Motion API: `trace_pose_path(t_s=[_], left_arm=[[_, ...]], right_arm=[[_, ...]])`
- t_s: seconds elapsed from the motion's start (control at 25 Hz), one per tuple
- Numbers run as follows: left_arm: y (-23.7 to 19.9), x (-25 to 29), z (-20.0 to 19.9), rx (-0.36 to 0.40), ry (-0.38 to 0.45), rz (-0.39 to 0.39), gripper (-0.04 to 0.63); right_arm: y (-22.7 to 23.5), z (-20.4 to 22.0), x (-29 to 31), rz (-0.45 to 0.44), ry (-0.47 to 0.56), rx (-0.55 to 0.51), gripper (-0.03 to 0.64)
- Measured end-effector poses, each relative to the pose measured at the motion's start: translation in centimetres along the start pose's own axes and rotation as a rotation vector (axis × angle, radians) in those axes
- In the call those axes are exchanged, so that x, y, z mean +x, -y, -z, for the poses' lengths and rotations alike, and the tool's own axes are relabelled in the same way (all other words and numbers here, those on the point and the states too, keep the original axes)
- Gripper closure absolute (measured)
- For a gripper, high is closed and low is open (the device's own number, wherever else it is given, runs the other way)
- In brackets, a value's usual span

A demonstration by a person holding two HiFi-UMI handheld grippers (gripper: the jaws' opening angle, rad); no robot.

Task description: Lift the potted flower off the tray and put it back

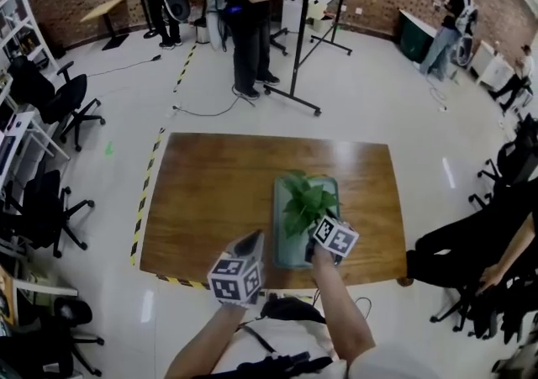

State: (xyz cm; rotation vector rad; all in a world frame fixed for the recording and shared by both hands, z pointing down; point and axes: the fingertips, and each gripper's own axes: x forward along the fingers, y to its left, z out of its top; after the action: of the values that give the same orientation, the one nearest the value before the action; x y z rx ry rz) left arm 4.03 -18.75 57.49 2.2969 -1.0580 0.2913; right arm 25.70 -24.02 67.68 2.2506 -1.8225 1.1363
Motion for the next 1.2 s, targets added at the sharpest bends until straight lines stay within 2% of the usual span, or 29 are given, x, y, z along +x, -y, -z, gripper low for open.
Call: trace_pose_path(t_s=[0.24, 0.6, 0.84, 0.88, 0.92, 1.08, 1.2], left_arm=[[1.6, 1.7, 0.7, 0.004, -0.027, 0.017, 0.6], [0.8, 1.7, 0.7, -0.005, -0.041, 0.005, 0.6], [0.4, 1.3, 0.9, -0.014, -0.032, 0.001, 0.6], [0.5, 1.1, 1.0, -0.016, -0.03, 0.001, 0.6], [0.6, 0.9, 1.1, -0.018, -0.028, 0.0, 0.6], [1.3, -0.3, 1.7, -0.017, -0.012, 0.003, 0.6], [2.0, -1.2, 1.8, -0.012, 0.001, 0.007, 0.6]], right_arm=[[3.4, 0.6, -0.1, 0.039, -0.021, 0.025, 0.591], [4.0, 1.7, 0.1, 0.064, -0.031, 0.045, 0.588], [4.4, 1.6, 0.0, 0.076, -0.018, 0.041, 0.543], [4.5, 1.4, -0.3, 0.072, -0.011, 0.05, 0.502], [4.7, 1.0, -0.8, 0.07, 0.002, 0.058, 0.489], [5.9, -1.5, -4.2, 0.069, 0.081, 0.068, 0.489], [5.6, -3.5, -7.4, 0.022, 0.12, 0.04, 0.507]])
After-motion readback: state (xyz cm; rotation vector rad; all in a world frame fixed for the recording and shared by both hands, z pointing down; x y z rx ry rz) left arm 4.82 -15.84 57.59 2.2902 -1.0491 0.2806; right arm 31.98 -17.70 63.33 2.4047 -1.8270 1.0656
